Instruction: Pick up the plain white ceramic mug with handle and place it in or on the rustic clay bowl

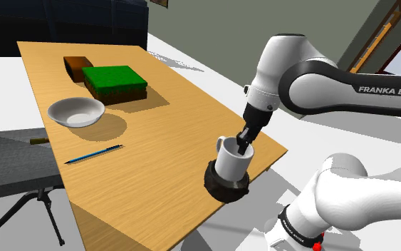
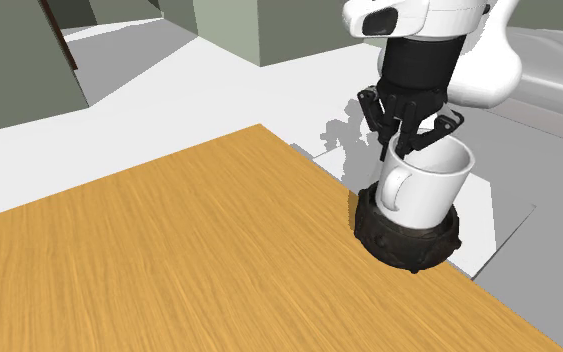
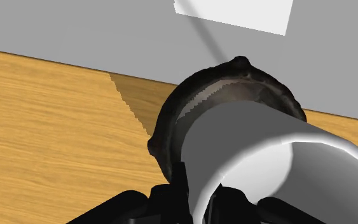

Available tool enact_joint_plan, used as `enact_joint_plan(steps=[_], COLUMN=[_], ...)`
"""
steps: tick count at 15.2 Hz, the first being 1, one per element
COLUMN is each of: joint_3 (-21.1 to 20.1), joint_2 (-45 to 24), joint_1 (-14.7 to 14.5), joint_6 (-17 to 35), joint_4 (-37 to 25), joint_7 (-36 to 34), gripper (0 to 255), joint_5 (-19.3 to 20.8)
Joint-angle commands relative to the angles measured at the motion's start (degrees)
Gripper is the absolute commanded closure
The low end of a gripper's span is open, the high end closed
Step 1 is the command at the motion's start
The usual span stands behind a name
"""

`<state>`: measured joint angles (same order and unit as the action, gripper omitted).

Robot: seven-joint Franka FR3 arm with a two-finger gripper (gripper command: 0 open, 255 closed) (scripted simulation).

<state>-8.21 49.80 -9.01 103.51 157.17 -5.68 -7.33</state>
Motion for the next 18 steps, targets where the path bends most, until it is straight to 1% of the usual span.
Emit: enact_joint_plan(steps=[1, 6, 10, 18], joint_3=[0.0, 0.0, 0.8, 0.8], joint_2=[0.0, 0.0, -0.3, -0.3], joint_1=[0.0, 0.0, 0.4, 0.4], joint_6=[0.0, 0.0, -7.1, -7.1], joint_4=[0.0, 0.0, -7.4, -7.4], joint_7=[0.0, 0.0, -0.1, -0.1], gripper=[0, 0, 0, 0], joint_5=[0.0, 0.0, 0.8, 0.8])
